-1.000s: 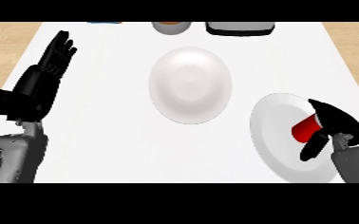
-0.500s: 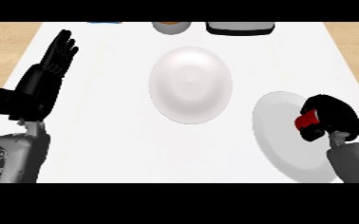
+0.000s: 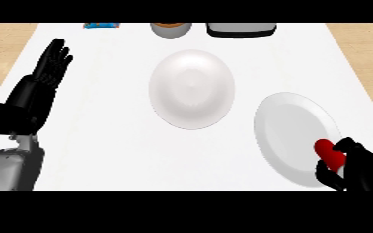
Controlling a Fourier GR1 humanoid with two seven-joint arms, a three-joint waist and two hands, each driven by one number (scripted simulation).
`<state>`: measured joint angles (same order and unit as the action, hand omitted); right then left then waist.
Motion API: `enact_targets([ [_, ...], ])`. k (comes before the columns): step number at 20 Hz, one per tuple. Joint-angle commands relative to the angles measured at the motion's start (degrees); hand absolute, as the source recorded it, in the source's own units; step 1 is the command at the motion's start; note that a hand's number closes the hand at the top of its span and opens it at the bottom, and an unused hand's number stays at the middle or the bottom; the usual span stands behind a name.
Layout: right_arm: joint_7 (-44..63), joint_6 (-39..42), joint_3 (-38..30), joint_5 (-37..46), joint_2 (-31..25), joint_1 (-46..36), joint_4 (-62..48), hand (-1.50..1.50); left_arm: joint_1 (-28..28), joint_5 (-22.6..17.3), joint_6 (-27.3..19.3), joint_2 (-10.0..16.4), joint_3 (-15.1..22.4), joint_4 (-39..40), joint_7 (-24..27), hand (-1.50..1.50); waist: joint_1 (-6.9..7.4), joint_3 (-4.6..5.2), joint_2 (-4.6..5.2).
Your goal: Pick the can from the plate and place it in the plate
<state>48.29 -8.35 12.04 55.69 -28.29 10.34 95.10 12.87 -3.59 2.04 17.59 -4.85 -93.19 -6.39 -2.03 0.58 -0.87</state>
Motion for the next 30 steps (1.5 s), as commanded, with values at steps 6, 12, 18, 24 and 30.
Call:
enact_targets([
  [6,3.3,-6.2,8.2,10.7,3.0,14.5,26.6,1.5,-0.2,0.4,0.4,-1.0,1.1,-1.6,-1.7,0.0,0.87,-0.53,0.47],
  [12,4.3,-4.2,16.4,13.8,9.9,3.4,34.6,1.5,2.2,0.6,0.4,-1.7,1.4,-0.2,-0.7,0.0,2.15,-0.53,0.76],
  [18,6.8,4.5,17.9,14.9,17.7,-13.1,29.2,1.5,2.8,0.8,1.8,-1.4,0.8,2.3,0.0,0.0,2.76,-0.53,1.04],
  [24,6.6,10.4,14.6,12.7,25.8,-25.4,20.0,1.5,0.8,-1.7,4.8,0.9,-2.1,-0.8,-2.0,0.0,2.67,-0.56,0.91],
  [30,6.2,-3.0,11.9,6.3,28.2,-38.9,-1.5,1.5,3.1,2.0,2.0,-2.4,0.3,2.0,1.3,0.0,3.18,-0.58,1.19],
])
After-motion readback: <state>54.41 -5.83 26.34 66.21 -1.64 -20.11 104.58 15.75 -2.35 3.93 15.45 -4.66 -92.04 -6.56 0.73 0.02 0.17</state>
